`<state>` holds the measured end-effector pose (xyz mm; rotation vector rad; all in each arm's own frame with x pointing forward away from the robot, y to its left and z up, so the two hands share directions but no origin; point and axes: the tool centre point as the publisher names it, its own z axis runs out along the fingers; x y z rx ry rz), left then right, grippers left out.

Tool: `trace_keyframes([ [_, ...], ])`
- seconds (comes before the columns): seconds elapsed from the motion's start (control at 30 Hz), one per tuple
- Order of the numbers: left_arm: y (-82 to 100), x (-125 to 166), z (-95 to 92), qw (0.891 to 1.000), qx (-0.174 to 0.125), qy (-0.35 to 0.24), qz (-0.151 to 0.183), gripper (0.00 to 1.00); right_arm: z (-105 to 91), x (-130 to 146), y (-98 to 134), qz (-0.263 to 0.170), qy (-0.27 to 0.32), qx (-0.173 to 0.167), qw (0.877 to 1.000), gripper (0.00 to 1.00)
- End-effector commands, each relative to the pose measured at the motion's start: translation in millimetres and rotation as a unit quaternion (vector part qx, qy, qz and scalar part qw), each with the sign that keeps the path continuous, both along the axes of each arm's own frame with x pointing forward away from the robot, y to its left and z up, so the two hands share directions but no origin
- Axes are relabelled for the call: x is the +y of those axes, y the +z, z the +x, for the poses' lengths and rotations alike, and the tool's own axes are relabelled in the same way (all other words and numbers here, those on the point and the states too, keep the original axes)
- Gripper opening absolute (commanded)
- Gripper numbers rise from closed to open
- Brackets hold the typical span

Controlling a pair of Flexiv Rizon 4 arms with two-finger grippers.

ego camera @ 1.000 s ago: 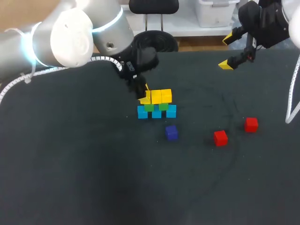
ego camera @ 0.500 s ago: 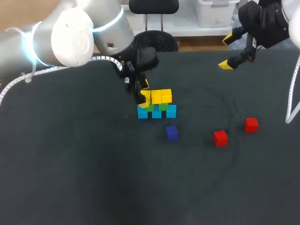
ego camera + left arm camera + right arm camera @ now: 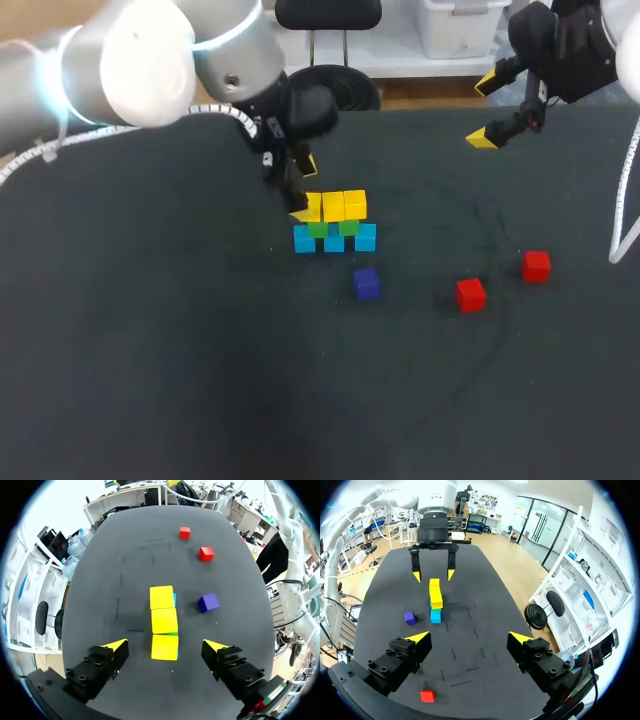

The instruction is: Place the blue cubes, place green cubes on the blue cubes, place the yellow cubes on the green cubes, then place the red cubes on the yellow cubes, and place purple cube on the red cubes.

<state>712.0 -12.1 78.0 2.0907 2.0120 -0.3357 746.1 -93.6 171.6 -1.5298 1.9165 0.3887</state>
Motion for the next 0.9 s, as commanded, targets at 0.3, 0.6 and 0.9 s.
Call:
trace_keyframes([
  [0.3, 12.9, 29, -13.9, 1.000, -0.012, 0.015, -0.006, 0.06, 1.4, 0, -1, 0.001, 0.001, 0.000, 1.000, 1.00],
  [0.6, -0.7, 36, -11.1, 1.000, -0.004, 0.013, -0.007, 0.00, 1.4, 0, -1, 0.001, 0.001, 0.000, 1.000, 1.00],
  [0.9, -13.0, 35, -6.2, 1.000, 0.002, 0.011, -0.006, 0.00, 1.4, 0, -1, 0.001, 0.001, 0.000, 1.000, 1.00],
])
